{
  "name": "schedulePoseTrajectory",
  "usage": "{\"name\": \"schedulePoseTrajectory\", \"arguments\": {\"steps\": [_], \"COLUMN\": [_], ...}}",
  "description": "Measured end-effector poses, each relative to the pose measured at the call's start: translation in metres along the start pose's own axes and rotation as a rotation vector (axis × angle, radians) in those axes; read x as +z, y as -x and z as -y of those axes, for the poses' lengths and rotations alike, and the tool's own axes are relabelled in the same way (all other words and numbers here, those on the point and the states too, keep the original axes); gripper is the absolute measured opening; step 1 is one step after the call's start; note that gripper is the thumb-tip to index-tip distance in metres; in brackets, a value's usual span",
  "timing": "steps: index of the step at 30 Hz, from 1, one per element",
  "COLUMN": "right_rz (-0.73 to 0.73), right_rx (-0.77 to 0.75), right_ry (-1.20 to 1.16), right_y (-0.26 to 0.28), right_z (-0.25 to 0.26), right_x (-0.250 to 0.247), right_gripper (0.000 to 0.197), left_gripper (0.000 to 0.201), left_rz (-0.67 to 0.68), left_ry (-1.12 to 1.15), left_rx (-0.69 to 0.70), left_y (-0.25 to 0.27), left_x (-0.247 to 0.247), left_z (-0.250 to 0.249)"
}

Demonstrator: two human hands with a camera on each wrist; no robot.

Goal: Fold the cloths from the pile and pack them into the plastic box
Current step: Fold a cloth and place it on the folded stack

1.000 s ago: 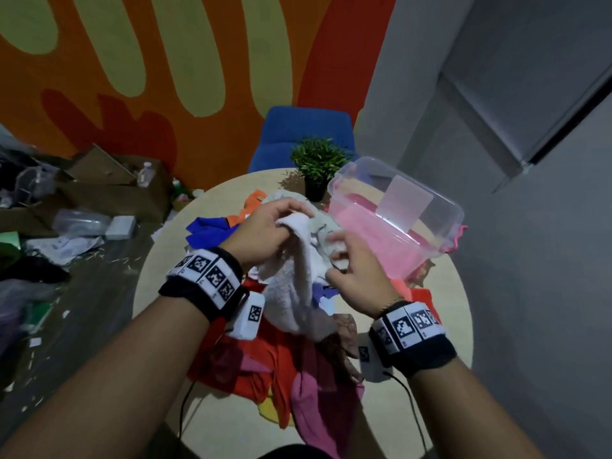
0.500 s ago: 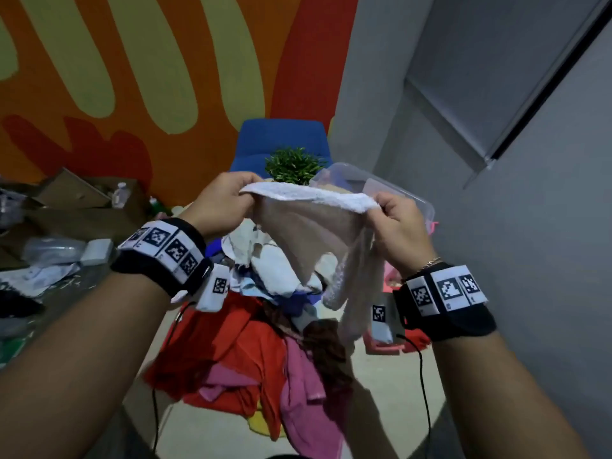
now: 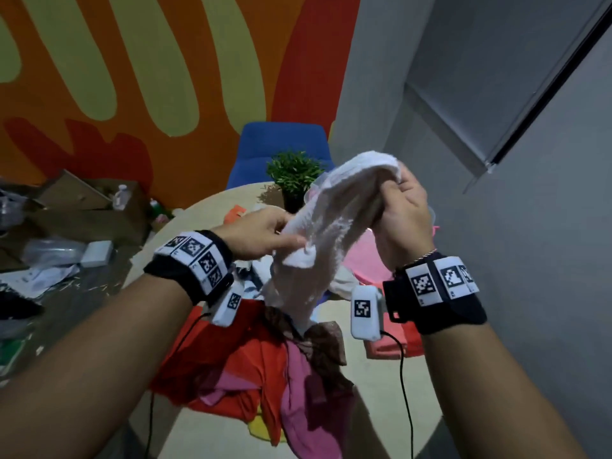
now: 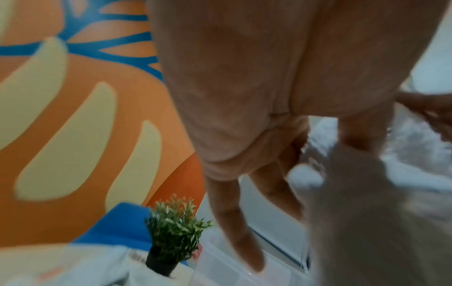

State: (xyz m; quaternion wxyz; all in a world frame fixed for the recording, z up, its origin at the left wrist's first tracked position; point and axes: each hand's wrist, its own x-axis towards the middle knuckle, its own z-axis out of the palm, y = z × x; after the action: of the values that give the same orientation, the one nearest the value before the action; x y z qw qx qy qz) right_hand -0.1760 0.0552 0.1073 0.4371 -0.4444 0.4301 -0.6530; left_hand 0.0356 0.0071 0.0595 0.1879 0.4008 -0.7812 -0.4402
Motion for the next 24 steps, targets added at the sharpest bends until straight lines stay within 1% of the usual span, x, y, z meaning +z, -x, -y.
{"name": "schedulePoseTrajectory", "arguments": {"steps": [1,2,3,4,5,6,7,8,9,10,11,12,13,14,15,16,17,18,19,20,21,22,23,24], "right_rz": [-0.007,-0.011,-0.019,-0.040,-0.076,-0.133,-0.197,-0.261,-0.311,-0.332,-0.325,-0.288,-0.246,-0.201,-0.156,-0.111,-0.049,0.023,0.085,0.115,0.095,0.060,0.028,0.007], "right_rx": [-0.005,-0.004,0.011,0.039,0.068,0.095,0.119,0.156,0.199,0.232,0.252,0.265,0.268,0.264,0.271,0.308,0.360,0.420,0.460,0.493,0.513,0.497,0.454,0.410], "right_ry": [-0.040,-0.058,-0.065,-0.077,-0.095,-0.095,-0.069,-0.043,-0.016,-0.002,-0.004,-0.035,-0.054,-0.037,0.023,0.117,0.209,0.299,0.376,0.403,0.393,0.365,0.336,0.296], "right_y": [-0.001,-0.001,-0.001,0.000,0.000,0.000,0.000,-0.003,-0.005,-0.005,-0.007,-0.007,-0.007,-0.005,-0.003,0.000,0.005,0.012,0.019,0.025,0.028,0.032,0.032,0.031], "right_z": [0.000,0.000,0.000,0.000,-0.002,-0.003,-0.007,-0.012,-0.017,-0.022,-0.028,-0.032,-0.038,-0.042,-0.049,-0.057,-0.064,-0.068,-0.072,-0.074,-0.076,-0.073,-0.074,-0.073], "right_x": [0.000,0.000,0.002,0.004,0.006,0.008,0.007,0.006,0.004,0.001,-0.003,-0.003,-0.005,-0.005,-0.006,-0.008,-0.010,-0.011,-0.012,-0.013,-0.015,-0.015,-0.016,-0.018], "right_gripper": [0.030,0.029,0.029,0.029,0.032,0.036,0.040,0.042,0.043,0.043,0.043,0.040,0.034,0.026,0.029,0.039,0.041,0.032,0.019,0.010,0.010,0.014,0.016,0.018], "left_gripper": [0.019,0.018,0.029,0.046,0.060,0.063,0.053,0.036,0.027,0.028,0.035,0.045,0.054,0.055,0.052,0.055,0.058,0.057,0.050,0.038,0.026,0.017,0.017,0.019], "left_rz": [-0.097,-0.196,-0.257,-0.267,-0.243,-0.227,-0.188,-0.173,-0.162,-0.171,-0.193,-0.183,-0.153,-0.103,-0.044,-0.029,-0.069,-0.125,-0.184,-0.282,-0.383,-0.472,-0.539,-0.577], "left_ry": [0.164,0.441,0.746,1.016,1.143,1.113,0.991,0.923,0.847,0.844,0.964,1.160,1.308,1.379,1.349,1.267,1.204,1.171,1.166,1.131,1.125,1.118,1.074,0.935], "left_rx": [-0.050,-0.085,-0.096,-0.090,-0.108,-0.156,-0.190,-0.201,-0.207,-0.180,-0.161,-0.151,-0.141,-0.113,-0.093,-0.091,-0.109,-0.110,-0.114,-0.152,-0.195,-0.241,-0.288,-0.322], "left_y": [0.000,-0.001,0.002,0.001,0.003,0.006,0.009,0.007,0.008,0.007,0.007,0.008,0.012,0.013,0.013,0.012,0.010,0.009,0.008,0.005,0.003,0.000,-0.002,-0.004], "left_x": [0.001,0.003,0.004,0.005,0.011,0.017,0.023,0.029,0.030,0.031,0.029,0.027,0.025,0.028,0.031,0.034,0.037,0.037,0.036,0.034,0.033,0.033,0.033,0.032], "left_z": [0.005,0.009,0.010,0.010,0.009,0.008,0.003,0.003,0.003,0.004,0.006,0.009,0.011,0.013,0.019,0.025,0.028,0.030,0.026,0.024,0.020,0.022,0.027,0.033]}}
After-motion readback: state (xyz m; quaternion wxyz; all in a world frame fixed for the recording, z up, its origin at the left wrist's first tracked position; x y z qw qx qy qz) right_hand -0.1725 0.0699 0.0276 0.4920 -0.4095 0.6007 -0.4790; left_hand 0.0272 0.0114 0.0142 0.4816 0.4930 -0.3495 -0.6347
